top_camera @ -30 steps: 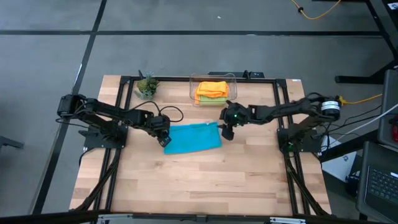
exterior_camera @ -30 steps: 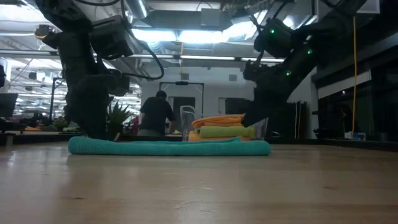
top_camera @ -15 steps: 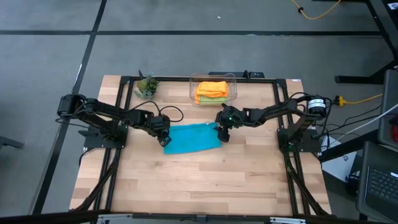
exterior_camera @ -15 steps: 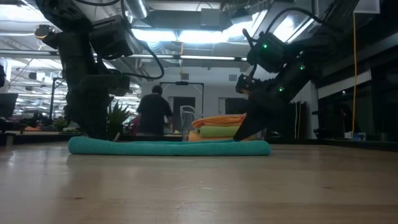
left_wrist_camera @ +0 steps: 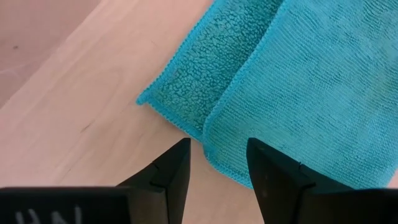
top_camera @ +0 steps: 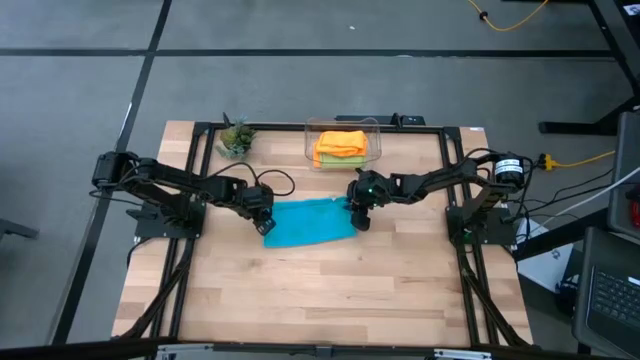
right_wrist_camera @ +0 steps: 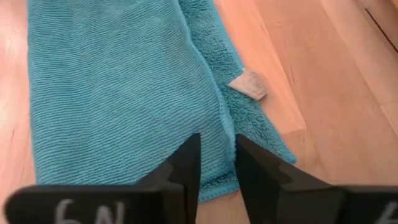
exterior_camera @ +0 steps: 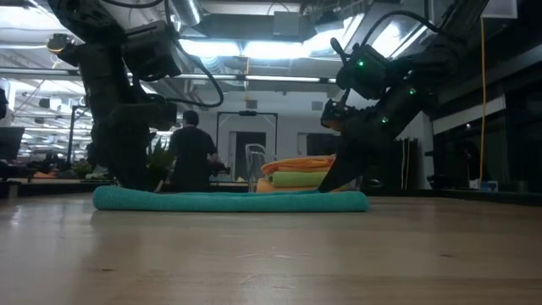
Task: Fold microfiber towels
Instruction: Fold the blue microfiber cloth
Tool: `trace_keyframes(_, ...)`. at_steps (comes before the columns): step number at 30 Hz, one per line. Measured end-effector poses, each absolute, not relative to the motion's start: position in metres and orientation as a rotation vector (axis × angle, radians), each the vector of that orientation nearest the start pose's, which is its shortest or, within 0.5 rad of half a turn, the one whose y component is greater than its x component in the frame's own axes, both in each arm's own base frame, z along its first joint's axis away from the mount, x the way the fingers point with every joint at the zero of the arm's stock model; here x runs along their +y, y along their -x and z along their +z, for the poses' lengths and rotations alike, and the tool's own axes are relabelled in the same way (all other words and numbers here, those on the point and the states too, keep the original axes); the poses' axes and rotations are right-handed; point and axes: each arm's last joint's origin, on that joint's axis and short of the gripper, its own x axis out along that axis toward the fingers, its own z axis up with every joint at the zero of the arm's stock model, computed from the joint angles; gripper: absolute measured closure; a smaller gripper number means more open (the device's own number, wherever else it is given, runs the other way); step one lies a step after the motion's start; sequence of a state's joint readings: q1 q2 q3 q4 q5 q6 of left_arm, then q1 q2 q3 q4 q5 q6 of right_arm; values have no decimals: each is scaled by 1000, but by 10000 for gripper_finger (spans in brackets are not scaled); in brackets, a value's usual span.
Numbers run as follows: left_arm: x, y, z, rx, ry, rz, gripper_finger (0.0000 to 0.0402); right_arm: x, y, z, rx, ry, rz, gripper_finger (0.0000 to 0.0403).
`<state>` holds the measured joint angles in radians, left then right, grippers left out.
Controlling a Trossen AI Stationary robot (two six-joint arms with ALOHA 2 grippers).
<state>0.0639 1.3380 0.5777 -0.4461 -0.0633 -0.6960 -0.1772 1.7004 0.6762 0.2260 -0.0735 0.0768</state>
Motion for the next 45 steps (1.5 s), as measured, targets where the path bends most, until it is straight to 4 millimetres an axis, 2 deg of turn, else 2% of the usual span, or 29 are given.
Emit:
trace_keyframes(8,15,-212,145,1115,603,531,253,-51,-296,118,789,-173,-128,366)
trace_keyframes(11,16,-212,145,1111,592,541,266,-51,-296,118,790,-175,-125,393)
trace_keyframes(14,14,-212,145,1110,583,540,300,-51,-296,118,790,-192,-129,392)
trace_keyframes(20,10,-212,142,1141,554,523,392,-51,-296,118,792,-198,-131,397)
trace_keyframes(29,10,-215,136,1149,513,560,401,-51,-296,118,792,-200,-138,400)
trace_keyframes(38,5,-228,161,1128,469,525,401,-51,-294,136,732,-180,-166,401)
trace_keyframes(45,5,-236,183,1134,388,568,401,-49,-287,153,711,-145,-217,402)
